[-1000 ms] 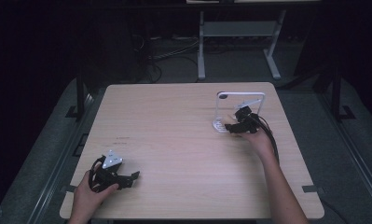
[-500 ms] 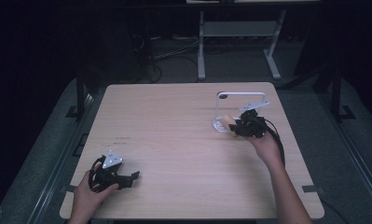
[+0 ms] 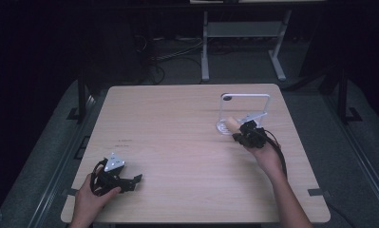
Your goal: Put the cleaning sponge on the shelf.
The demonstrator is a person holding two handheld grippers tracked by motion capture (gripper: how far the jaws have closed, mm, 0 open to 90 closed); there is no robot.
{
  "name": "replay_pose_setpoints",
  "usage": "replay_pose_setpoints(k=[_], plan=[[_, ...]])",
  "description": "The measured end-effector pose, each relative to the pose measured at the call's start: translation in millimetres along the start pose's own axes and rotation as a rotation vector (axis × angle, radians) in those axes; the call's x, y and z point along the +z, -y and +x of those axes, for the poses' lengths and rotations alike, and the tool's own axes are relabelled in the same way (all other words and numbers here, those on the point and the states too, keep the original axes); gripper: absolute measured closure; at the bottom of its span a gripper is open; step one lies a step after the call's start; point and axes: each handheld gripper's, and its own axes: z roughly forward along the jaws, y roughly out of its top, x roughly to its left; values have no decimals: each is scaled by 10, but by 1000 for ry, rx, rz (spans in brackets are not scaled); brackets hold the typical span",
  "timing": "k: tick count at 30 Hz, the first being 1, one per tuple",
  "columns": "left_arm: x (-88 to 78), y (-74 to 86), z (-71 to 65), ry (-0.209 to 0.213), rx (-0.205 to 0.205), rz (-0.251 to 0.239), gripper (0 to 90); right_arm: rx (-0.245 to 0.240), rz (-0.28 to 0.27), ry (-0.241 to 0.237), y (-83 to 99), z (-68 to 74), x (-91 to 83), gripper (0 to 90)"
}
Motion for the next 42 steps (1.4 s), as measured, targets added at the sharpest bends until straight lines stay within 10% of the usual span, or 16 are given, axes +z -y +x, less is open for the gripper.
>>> replay_pose_setpoints(k=[42], plan=[[0, 0, 0, 0, -1, -1, 128, 78, 1, 118, 204, -390, 71, 896]])
